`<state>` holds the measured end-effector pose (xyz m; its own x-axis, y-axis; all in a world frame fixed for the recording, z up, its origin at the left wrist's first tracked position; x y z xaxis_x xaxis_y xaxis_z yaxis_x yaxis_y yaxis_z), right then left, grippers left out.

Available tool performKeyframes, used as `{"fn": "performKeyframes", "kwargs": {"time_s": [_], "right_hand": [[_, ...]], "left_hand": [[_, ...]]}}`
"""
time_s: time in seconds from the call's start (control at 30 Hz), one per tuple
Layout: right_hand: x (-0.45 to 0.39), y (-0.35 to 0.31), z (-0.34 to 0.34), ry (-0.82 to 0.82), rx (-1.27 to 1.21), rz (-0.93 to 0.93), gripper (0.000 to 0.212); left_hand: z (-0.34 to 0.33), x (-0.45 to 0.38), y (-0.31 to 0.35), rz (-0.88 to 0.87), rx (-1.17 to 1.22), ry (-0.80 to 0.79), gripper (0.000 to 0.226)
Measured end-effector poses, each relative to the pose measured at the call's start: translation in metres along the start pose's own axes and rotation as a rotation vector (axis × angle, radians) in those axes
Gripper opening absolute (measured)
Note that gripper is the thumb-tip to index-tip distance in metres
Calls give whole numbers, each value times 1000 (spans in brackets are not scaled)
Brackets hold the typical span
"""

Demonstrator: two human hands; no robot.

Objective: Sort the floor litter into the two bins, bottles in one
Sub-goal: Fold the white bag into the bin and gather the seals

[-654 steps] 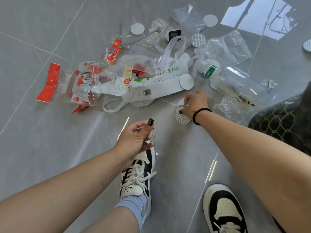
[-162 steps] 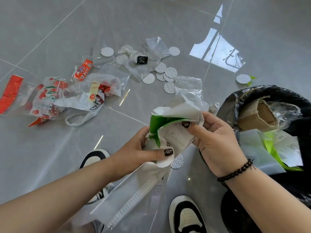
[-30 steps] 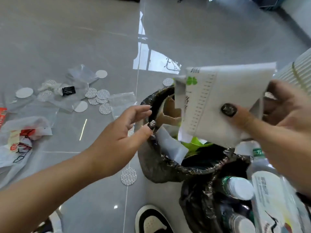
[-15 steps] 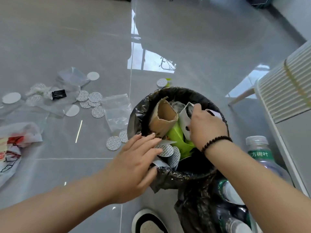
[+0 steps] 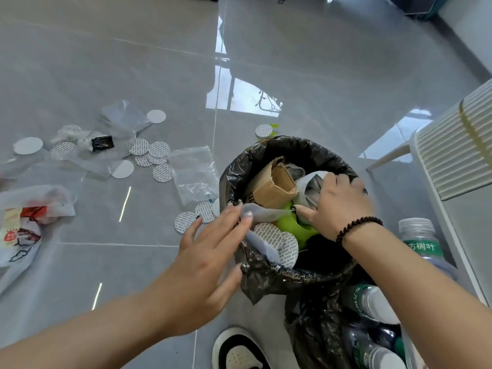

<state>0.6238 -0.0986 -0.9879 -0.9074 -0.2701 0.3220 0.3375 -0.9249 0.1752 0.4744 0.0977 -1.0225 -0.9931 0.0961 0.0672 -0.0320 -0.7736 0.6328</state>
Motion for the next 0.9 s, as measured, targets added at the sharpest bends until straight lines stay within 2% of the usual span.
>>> {"fn": "performKeyframes", "kwargs": {"time_s": [0.07,0.13,0.4,0.53,0.63,0.7,0.77,0.83,0.9], "right_hand": [[5,0,9,37,56,-9,85],[9,1,21,85,-2,-41,83],[22,-6,53,463,-226,66,52],[43,-35,66,802,-412,335,26],[70,-84,69,899,-629,612,12],[81,-114,57,828,-791,704,10],[86,-134,40,643,-963,719,11],[85,-149,14,280,-1042,637,14],[79,-166,-21,-130,-1038,447,16]], "left_hand": [[3,1,-1,64,106,25,66],[5,3,-5,109,181,43,66],[9,11,-31,370,309,42,56],[4,17,-43,469,338,13,56],[3,23,-57,539,348,22,54],[4,26,-67,592,364,47,51],[5,31,-77,640,381,71,48],[5,36,-86,677,396,79,47],[4,42,-94,717,404,71,46]]}}
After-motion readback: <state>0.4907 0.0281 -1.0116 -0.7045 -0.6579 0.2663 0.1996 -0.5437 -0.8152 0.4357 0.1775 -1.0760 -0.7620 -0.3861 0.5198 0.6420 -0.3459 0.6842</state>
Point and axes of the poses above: each hand's wrist, its own x-axis away from the middle knuckle, its own z-axis out of the back of the hand, y = z × x, the point moved 2 cm from there along -x, towards the middle knuckle, and after that the axes turned 13 degrees about z, right-handed, at the moved point
